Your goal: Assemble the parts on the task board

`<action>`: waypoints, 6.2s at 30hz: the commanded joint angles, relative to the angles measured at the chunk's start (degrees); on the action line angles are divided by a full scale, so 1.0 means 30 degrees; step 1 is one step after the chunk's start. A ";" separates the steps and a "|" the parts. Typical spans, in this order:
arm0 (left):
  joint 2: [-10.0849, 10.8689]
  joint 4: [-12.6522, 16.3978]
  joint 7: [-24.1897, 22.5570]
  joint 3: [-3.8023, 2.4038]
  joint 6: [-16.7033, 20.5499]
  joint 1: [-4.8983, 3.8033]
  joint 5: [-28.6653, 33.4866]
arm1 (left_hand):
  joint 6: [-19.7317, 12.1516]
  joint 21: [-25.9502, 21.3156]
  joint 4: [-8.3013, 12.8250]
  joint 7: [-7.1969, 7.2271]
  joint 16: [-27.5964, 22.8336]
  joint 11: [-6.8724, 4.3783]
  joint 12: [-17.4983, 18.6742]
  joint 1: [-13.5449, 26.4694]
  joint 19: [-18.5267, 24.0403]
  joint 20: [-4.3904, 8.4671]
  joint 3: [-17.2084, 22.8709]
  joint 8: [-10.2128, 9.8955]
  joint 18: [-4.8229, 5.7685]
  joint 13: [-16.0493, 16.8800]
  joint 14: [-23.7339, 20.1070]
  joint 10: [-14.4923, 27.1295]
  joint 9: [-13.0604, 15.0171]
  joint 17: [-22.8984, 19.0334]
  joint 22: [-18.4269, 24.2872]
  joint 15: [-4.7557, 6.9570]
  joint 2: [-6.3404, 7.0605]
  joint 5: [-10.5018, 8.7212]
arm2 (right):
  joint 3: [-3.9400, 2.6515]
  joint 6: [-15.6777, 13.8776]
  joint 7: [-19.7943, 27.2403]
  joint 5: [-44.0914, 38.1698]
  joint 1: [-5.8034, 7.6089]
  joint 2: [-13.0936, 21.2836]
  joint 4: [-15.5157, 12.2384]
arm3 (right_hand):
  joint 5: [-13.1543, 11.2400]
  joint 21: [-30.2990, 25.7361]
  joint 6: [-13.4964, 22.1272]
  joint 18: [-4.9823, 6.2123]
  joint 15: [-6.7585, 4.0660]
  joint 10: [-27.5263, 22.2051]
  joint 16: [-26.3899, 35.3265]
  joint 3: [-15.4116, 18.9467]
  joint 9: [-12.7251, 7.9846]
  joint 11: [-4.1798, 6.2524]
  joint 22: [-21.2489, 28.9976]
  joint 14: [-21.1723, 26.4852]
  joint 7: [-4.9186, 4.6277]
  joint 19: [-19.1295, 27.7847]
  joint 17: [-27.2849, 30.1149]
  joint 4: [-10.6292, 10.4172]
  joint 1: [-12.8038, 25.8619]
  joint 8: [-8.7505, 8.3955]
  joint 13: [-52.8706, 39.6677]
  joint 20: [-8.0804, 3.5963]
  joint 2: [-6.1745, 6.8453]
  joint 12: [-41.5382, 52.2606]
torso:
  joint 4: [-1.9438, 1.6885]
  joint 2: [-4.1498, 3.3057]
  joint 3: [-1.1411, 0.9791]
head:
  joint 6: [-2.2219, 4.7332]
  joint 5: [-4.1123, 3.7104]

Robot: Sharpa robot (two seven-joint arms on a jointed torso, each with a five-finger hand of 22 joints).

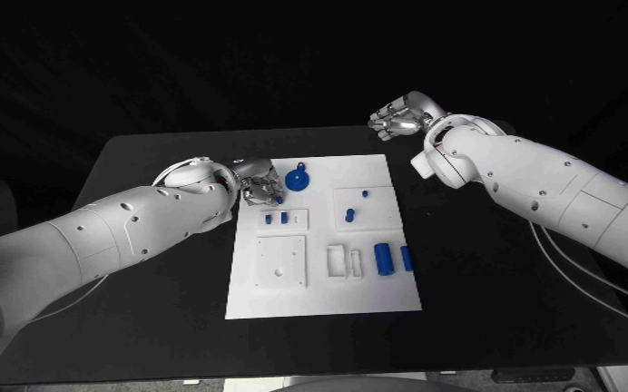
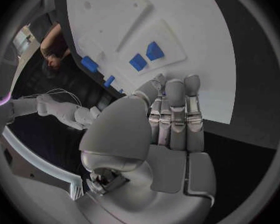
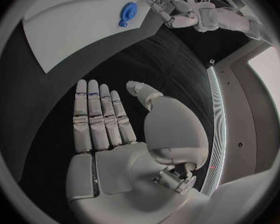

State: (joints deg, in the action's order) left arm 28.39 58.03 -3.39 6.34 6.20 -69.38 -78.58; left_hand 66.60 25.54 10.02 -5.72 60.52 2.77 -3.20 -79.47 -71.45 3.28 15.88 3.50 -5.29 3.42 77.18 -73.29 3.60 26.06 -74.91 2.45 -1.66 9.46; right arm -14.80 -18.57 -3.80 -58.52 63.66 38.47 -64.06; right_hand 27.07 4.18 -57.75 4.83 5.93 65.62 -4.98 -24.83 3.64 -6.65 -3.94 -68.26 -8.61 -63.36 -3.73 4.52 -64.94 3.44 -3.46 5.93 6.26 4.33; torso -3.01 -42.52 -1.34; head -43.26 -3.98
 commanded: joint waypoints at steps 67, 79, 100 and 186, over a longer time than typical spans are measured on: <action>0.2200 0.0040 -0.2718 -0.0130 0.4359 -0.0034 0.7500 | -0.0689 -0.2819 -0.0078 -0.0238 -0.4701 -0.0038 -0.0135 -0.0111 0.1302 -0.0134 -0.0452 0.0044 0.0112 0.0014 -0.1294 -0.0483 0.0204 -0.2128 0.0817 -0.0187 0.0658 -0.0587 | -0.0006 0.4330 0.0881 -0.6358 -0.0155 0.0305 -0.1036 | -0.2662 0.6460 -0.1911 0.0618 -0.2549 0.1931 -0.4746 0.1158 -0.0014 0.0962 -0.3979 -0.5785 0.0527 -0.4575 -0.4624 0.3379 -0.2181 0.0001 0.0021 -0.2980 -0.0598 -0.0288 | -0.0071 0.0025 0.0064 | 0.0715 -0.0308; 0.4382 0.2942 -0.4323 -0.0468 0.3821 -0.0686 1.4822 | -0.2276 -0.7383 -0.0845 -0.0691 -1.6583 0.1366 -0.0102 0.0702 0.4906 -0.2392 -0.0427 0.0013 0.0196 -0.0028 -0.3464 0.3083 0.0024 -0.6522 0.7289 -0.2481 0.0954 -0.0999 | 0.0077 0.4764 -0.0453 -1.1020 -0.0629 0.0627 -0.1994 | -0.3577 1.0435 -0.1856 0.0886 -0.2628 0.0754 -1.2600 0.0064 0.0009 0.0815 -0.7571 -0.5236 0.0672 -0.5831 -0.9856 0.3331 -0.1389 0.0043 0.0033 -0.3094 -0.0471 -0.0326 | -0.0140 0.0185 0.0091 | 0.0872 -0.0259; 0.7015 0.6333 -0.6409 -0.0479 0.3267 -0.1286 2.0591 | -0.2548 -0.7179 -0.1211 -0.0907 -1.9015 0.1907 -0.0093 0.0368 0.3853 -0.3576 -0.2820 0.0024 -0.0189 -0.0040 -0.4908 0.4123 0.0018 -0.7482 2.1774 -0.3546 0.0212 -0.0510 | 0.0567 0.4772 -0.1231 -1.3850 -0.2038 0.1106 -0.3122 | -0.3972 1.0274 -0.1696 0.1055 -0.2475 0.0299 -1.3605 0.0807 0.0006 0.0705 -0.9066 -0.4922 0.0694 -0.5715 -0.9512 0.2745 -0.1576 0.0044 0.0035 -0.2895 0.0147 -0.0332 | -0.0261 0.0407 0.0237 | 0.0818 0.0053; 0.6683 0.5803 -0.5907 -0.0481 0.2709 -0.1291 2.1138 | -0.2472 -0.7023 -0.0925 -0.0873 -1.9003 0.1858 -0.0094 0.0529 0.3449 -0.3468 -0.2450 0.0032 -0.0128 -0.0040 -0.4746 0.4009 0.0034 -0.7479 2.3300 -0.3472 0.0063 -0.0448 | 0.1622 0.2432 -0.2152 -1.6369 -0.3018 -0.0013 -0.2411 | -0.6833 0.8663 -0.5371 0.0614 -0.3255 0.4275 -1.3588 -0.3827 0.0101 0.1817 -1.4093 -0.4891 0.1468 -0.5815 -0.9563 0.3297 -0.2281 0.0083 -0.0016 -0.3680 -0.0452 -0.0302 | -0.0255 0.0418 0.0188 | 0.0389 0.0005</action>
State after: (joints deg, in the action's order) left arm 48.57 75.54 -20.81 4.95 15.11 -73.13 -15.45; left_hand 59.04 4.08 7.27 -8.39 3.76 8.58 -3.65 -78.10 -60.72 -7.06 8.25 3.78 -5.77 3.37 62.65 -61.31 3.72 3.65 -5.11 -7.78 -1.36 7.96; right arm -10.21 -11.73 -10.26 -108.08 55.10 38.54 -71.26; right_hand 6.87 30.38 -73.45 5.80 -3.48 76.01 -45.87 -36.13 4.01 -3.05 -46.20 -82.99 -4.23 -80.55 -32.36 14.40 -72.02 3.64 -3.52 -4.91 4.75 3.32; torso -3.80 -41.29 -0.76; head -42.04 -3.99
